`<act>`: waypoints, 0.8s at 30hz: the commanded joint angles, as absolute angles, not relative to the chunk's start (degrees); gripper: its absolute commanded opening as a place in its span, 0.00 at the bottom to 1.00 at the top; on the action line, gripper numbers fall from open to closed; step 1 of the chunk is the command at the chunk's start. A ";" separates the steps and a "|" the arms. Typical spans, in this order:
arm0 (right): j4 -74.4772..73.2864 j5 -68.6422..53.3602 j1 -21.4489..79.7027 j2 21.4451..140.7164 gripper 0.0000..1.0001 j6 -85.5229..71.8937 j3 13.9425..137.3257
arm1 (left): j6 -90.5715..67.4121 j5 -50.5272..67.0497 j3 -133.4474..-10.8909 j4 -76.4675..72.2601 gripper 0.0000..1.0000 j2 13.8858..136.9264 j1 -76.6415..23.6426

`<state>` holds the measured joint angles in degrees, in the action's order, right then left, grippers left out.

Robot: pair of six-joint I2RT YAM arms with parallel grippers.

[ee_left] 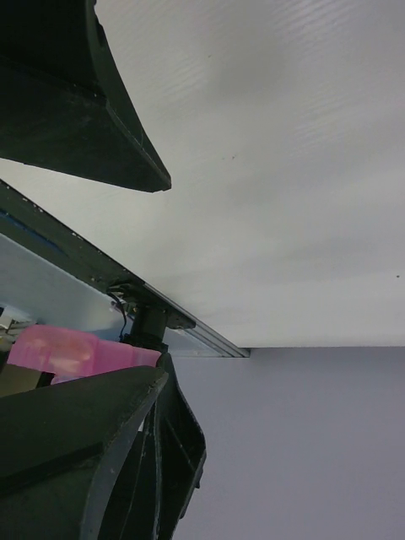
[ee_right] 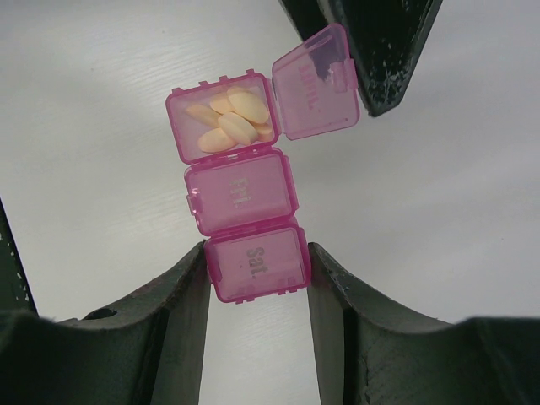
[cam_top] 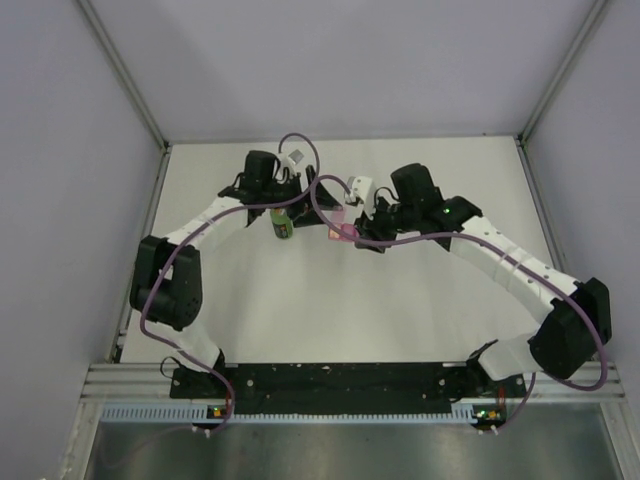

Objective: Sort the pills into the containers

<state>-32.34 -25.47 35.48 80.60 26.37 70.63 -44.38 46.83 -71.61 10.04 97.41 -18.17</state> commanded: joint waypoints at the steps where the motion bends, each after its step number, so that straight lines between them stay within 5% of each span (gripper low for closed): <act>1: -31.82 -25.40 36.04 77.26 0.05 26.63 71.63 | -47.20 50.62 -73.39 3.70 0.88 98.08 -20.12; 24: -30.32 -23.56 35.95 78.75 0.01 26.02 69.87 | -47.90 58.80 -66.89 -5.62 0.87 93.87 -21.18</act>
